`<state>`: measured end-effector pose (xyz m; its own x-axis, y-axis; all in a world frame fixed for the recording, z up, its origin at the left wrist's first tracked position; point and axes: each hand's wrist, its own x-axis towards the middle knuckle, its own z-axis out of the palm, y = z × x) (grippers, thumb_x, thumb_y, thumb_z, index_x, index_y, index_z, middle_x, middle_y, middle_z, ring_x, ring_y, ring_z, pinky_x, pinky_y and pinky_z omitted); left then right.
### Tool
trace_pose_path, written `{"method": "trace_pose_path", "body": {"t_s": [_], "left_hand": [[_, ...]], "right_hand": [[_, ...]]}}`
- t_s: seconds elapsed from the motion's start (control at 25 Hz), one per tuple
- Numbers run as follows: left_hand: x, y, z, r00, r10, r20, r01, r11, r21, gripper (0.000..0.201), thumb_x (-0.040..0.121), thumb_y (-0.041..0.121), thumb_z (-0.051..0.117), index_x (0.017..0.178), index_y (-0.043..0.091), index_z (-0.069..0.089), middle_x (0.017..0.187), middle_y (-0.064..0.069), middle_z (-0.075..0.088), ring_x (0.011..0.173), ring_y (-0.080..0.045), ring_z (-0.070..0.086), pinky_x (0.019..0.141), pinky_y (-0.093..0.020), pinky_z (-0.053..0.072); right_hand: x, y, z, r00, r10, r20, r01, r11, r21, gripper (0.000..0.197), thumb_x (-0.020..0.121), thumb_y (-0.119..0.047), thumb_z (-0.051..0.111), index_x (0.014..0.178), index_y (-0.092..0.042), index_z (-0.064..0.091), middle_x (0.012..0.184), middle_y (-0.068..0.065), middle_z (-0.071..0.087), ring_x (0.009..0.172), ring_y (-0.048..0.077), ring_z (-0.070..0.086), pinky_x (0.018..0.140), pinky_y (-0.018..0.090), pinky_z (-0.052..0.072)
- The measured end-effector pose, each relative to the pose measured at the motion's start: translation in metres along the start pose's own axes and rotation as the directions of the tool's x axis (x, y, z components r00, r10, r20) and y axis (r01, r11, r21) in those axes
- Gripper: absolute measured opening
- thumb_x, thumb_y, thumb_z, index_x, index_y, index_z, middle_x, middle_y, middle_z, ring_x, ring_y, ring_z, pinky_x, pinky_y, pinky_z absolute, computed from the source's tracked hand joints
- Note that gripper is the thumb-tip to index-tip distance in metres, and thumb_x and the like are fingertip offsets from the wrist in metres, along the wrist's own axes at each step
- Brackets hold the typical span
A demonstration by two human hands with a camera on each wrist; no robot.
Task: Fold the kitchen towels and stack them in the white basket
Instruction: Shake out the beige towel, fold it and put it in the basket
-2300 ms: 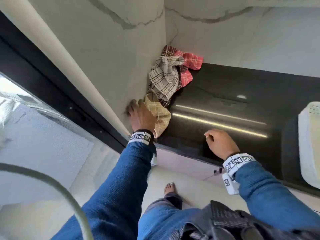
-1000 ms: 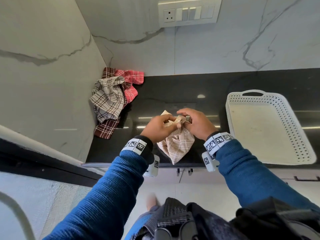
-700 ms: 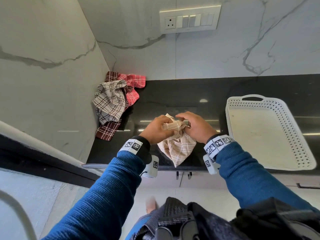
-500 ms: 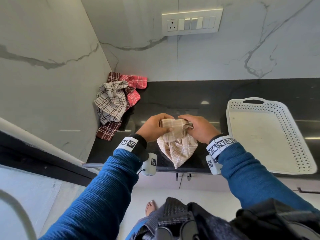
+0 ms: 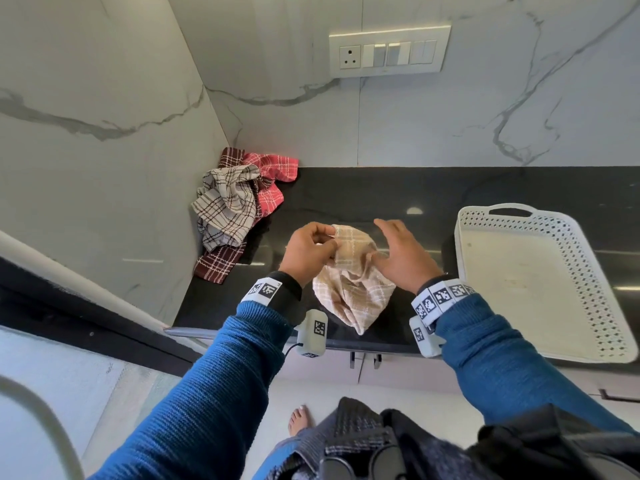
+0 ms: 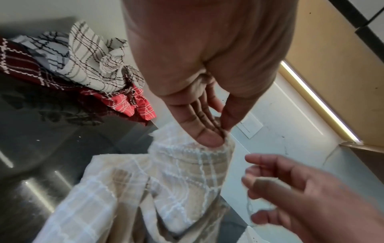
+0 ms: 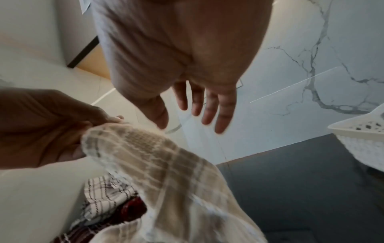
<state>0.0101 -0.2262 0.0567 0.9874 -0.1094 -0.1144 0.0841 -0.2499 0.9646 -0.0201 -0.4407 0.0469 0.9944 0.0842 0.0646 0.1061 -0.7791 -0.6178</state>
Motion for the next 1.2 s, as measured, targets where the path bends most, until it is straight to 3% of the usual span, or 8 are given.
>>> {"method": "trace_pose_path", "body": {"t_s": [0.08, 0.16, 0.32, 0.52, 0.72, 0.96, 1.08, 1.2], "left_hand": [[-0.001, 0.007, 0.007, 0.999, 0.031, 0.009, -0.031, 1.000, 0.005, 0.024, 0.091, -0.004, 0.064, 0.103, 0.016, 0.061, 0.092, -0.012, 0.062, 0.073, -0.021, 0.070, 0.070, -0.043, 0.064], [0.001, 0.015, 0.014, 0.997, 0.056, 0.057, -0.055, 0.998, -0.019, 0.031, 0.092, -0.012, 0.054, 0.107, 0.012, 0.068, 0.100, -0.010, 0.066, 0.080, -0.018, 0.072, 0.074, -0.036, 0.064], [0.004, 0.033, 0.023, 0.974, 0.208, 0.087, -0.219, 0.965, 0.147, 0.043, 0.086, -0.016, 0.051, 0.110, 0.010, 0.076, 0.115, -0.004, 0.066, 0.097, -0.019, 0.071, 0.088, -0.033, 0.060], [0.014, 0.065, 0.014, 0.808, 0.572, 0.139, -0.506, 0.555, 0.660, 0.015, 0.090, 0.020, 0.063, 0.097, 0.016, 0.076, 0.097, 0.002, 0.065, 0.084, -0.019, 0.064, 0.075, -0.038, 0.055], [0.022, 0.104, -0.014, 0.794, 0.569, 0.214, -0.419, 0.257, 0.871, 0.028, 0.090, 0.044, 0.066, 0.075, 0.022, 0.057, 0.082, 0.005, 0.054, 0.078, -0.015, 0.050, 0.064, -0.033, 0.043], [0.042, 0.128, -0.027, 0.867, 0.451, 0.212, -0.366, 0.287, 0.885, 0.034, 0.090, 0.051, 0.065, 0.070, 0.027, 0.053, 0.084, 0.002, 0.063, 0.080, -0.018, 0.057, 0.069, -0.033, 0.046], [0.061, 0.138, -0.054, 0.873, 0.446, 0.199, -0.364, 0.323, 0.874, 0.050, 0.086, 0.063, 0.067, 0.064, 0.022, 0.051, 0.082, 0.000, 0.058, 0.079, -0.018, 0.053, 0.065, -0.032, 0.038], [0.082, 0.143, -0.100, 0.888, 0.371, 0.270, -0.396, 0.324, 0.859, 0.053, 0.079, 0.067, 0.071, 0.065, 0.020, 0.052, 0.096, 0.000, 0.052, 0.091, -0.016, 0.047, 0.076, -0.034, 0.040]], "right_hand": [[-0.001, -0.013, -0.003, 0.985, -0.027, -0.172, 0.034, 0.999, 0.036, 0.032, 0.093, -0.023, 0.067, 0.124, -0.019, 0.060, 0.116, -0.003, 0.061, 0.102, 0.014, 0.063, 0.084, 0.028, 0.053], [-0.005, -0.033, -0.001, 0.994, -0.040, -0.102, 0.055, 0.987, 0.152, 0.021, 0.092, -0.024, 0.068, 0.112, -0.022, 0.062, 0.096, -0.009, 0.066, 0.081, 0.007, 0.064, 0.070, 0.030, 0.056], [-0.004, -0.049, 0.018, 0.996, 0.044, -0.080, -0.021, 0.963, 0.269, 0.037, 0.087, -0.025, 0.074, 0.120, -0.019, 0.057, 0.108, -0.008, 0.064, 0.092, 0.007, 0.063, 0.076, 0.025, 0.053], [0.011, -0.061, 0.009, 0.904, 0.156, -0.399, 0.005, 0.927, 0.375, 0.013, 0.097, -0.011, 0.055, 0.087, -0.013, 0.063, 0.072, -0.005, 0.063, 0.061, 0.008, 0.057, 0.054, 0.024, 0.043], [0.034, -0.079, -0.026, 0.989, 0.066, -0.133, 0.021, 0.827, 0.562, 0.015, 0.090, -0.015, 0.062, 0.103, -0.020, 0.066, 0.094, -0.003, 0.069, 0.083, 0.009, 0.064, 0.072, 0.019, 0.051], [0.057, -0.097, -0.017, 0.984, 0.013, -0.176, 0.067, 0.898, 0.435, 0.016, 0.085, -0.015, 0.072, 0.098, -0.023, 0.068, 0.086, -0.009, 0.071, 0.078, 0.003, 0.067, 0.068, 0.021, 0.054], [0.071, -0.101, -0.012, 0.952, 0.073, -0.297, -0.006, 0.975, 0.220, 0.014, 0.090, -0.008, 0.060, 0.091, -0.020, 0.067, 0.083, -0.004, 0.069, 0.075, 0.017, 0.067, 0.067, 0.035, 0.056], [0.072, -0.094, -0.028, 0.953, 0.108, -0.283, -0.126, 0.991, -0.046, 0.017, 0.095, -0.009, 0.060, 0.098, -0.019, 0.073, 0.089, 0.001, 0.073, 0.082, 0.023, 0.069, 0.068, 0.028, 0.047]]}}
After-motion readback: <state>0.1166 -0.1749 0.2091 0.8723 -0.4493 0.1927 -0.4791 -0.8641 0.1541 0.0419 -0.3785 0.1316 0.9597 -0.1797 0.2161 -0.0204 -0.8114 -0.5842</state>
